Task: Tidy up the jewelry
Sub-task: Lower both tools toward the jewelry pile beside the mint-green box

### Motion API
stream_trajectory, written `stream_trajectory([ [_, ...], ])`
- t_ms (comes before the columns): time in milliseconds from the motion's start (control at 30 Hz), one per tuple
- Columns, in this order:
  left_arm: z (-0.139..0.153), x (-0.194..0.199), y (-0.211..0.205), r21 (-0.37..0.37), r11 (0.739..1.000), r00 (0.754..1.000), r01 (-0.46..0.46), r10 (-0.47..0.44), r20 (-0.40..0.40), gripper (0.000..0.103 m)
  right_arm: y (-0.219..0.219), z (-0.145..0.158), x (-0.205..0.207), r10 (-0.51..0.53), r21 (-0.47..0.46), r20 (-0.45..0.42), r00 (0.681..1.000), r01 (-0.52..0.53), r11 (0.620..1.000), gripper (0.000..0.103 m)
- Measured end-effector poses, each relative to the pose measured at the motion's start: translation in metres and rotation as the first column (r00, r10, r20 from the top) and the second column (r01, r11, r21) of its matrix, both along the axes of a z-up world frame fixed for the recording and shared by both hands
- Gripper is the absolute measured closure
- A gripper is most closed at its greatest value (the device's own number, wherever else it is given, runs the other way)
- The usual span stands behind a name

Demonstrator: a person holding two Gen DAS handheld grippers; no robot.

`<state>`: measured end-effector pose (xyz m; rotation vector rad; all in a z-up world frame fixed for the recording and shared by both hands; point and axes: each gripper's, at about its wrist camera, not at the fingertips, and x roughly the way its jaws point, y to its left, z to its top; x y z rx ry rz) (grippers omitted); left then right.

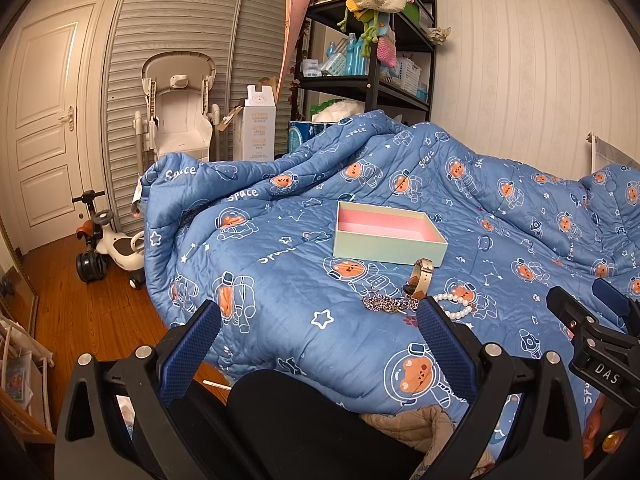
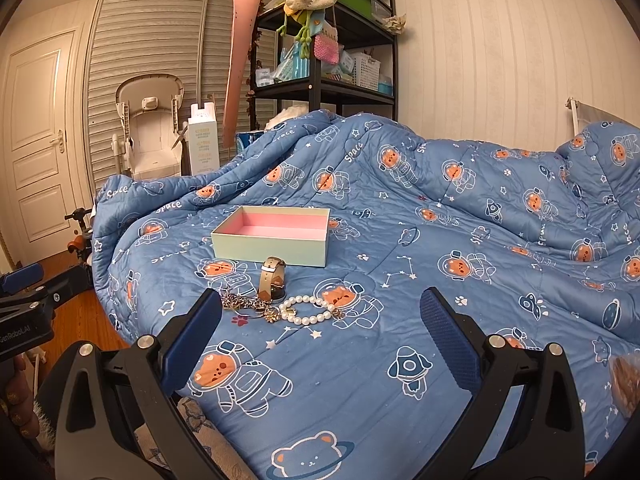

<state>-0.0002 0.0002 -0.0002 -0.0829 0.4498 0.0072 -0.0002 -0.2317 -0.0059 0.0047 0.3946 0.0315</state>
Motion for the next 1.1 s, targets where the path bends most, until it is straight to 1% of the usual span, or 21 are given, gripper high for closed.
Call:
stream_trajectory([
  [400, 0.000, 0.000, 0.000, -0.001, 1.000, 1.000, 0.000, 0.000, -0.002, 0.007, 0.000, 0.000, 0.000, 0.002, 0.002, -0.002, 1.000, -0.002, 1.000, 0.005],
  [533, -0.002, 0.001, 0.001, -0.005, 1.000, 1.000, 0.002, -0.002, -0.005, 0.007, 0.000, -0.002, 0.001, 0.007, 0.010, -0.010, 1.000, -0.007, 1.000, 0.005],
  [600, -0.003, 0.001, 0.002, -0.011, 1.000, 1.000, 0.005, -0.005, -0.012, 0.007, -0.001, -0.005, 0.005, 0.019, 0.026, -0.027, 0.999, -0.019, 0.999, 0.005],
  [633, -0.004, 0.002, 0.003, -0.020, 1.000, 1.000, 0.013, -0.013, -0.020, 0.007, -0.002, -0.006, 0.008, 0.031, 0.039, -0.040, 0.999, -0.029, 0.999, 0.005],
  [700, -0.007, 0.004, 0.005, -0.038, 0.999, 0.999, 0.029, -0.030, -0.036, 0.007, -0.005, -0.012, 0.020, 0.061, 0.072, -0.093, 0.994, -0.055, 0.996, 0.005],
  [800, -0.012, 0.010, 0.007, -0.062, 0.997, 0.997, 0.048, -0.052, -0.064, 0.007, -0.013, -0.024, 0.037, 0.075, 0.124, -0.180, 0.981, -0.053, 0.991, 0.005],
  [867, -0.015, 0.018, 0.009, -0.096, 0.993, 0.992, 0.073, -0.082, -0.095, 0.007, -0.018, -0.033, 0.047, 0.109, 0.164, -0.233, 0.966, -0.071, 0.984, 0.005],
  [933, -0.019, 0.025, 0.010, -0.126, 0.987, 0.986, 0.098, -0.113, -0.123, 0.007, -0.022, -0.044, 0.061, 0.155, 0.186, -0.292, 0.944, -0.103, 0.977, 0.005],
  [1000, -0.023, 0.033, 0.010, -0.147, 0.982, 0.978, 0.121, -0.144, -0.153, 0.007, -0.025, -0.054, 0.074, 0.198, 0.184, -0.340, 0.919, -0.142, 0.973, 0.005],
  [1100, -0.031, 0.049, 0.008, -0.179, 0.968, 0.957, 0.177, -0.212, -0.200, 0.007, -0.027, -0.066, 0.095, 0.232, 0.129, -0.406, 0.884, -0.196, 0.972, 0.005],
])
